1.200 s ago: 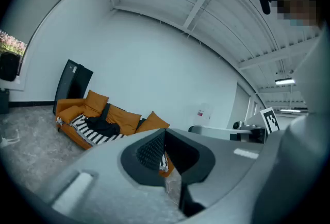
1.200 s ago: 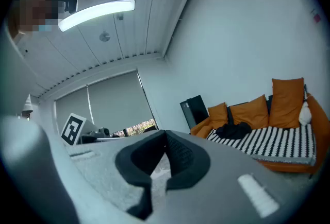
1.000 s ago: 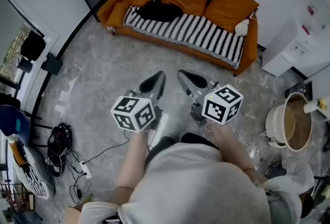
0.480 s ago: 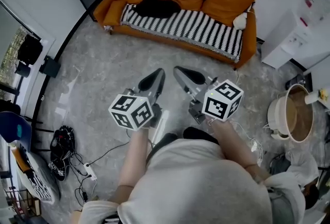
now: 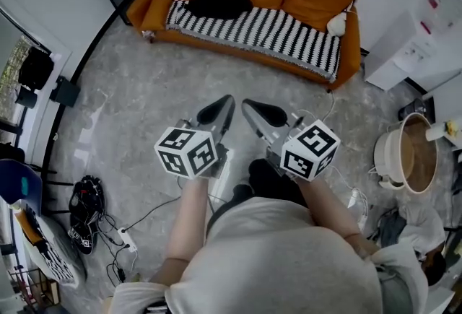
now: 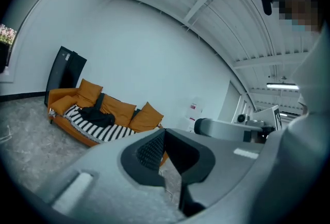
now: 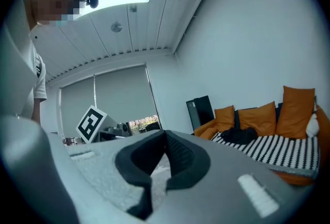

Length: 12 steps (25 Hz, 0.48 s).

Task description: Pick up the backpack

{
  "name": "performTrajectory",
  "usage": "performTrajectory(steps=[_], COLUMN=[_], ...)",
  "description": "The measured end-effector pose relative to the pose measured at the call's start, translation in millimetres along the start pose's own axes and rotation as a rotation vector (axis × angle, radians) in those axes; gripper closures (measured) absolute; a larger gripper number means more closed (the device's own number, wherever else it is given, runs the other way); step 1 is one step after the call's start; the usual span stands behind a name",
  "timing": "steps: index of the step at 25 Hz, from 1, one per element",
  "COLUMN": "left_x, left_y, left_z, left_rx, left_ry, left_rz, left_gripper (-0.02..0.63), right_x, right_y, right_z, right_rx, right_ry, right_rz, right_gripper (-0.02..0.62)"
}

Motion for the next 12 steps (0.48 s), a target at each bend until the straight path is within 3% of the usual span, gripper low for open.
performTrajectory(steps=[6, 12], left_x=[-24, -52], left_y=[-21, -77], left_z=[-14, -55], left_rx=[0.023, 0.033], left_ry=[0.026, -0.001], left_rz=[-0.014, -0.018], left_gripper=[0.598, 0.598], right_x=[33, 99], right_y=[-25, -65], right_z=[1, -4], right_rx=[0.040, 0.044], right_ry=[0.006, 0.028], right_rz=[-0.017, -0.021], right_gripper=[0.592, 0.592])
Point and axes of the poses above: the fingertips, and each gripper's own axes: y backward along the fingers, x to its right, z out of its underside, the point moved 2 cm from there along y, backward along the fingers, and after that the axes turned 15 degrees about y, right-handed, at the moved point
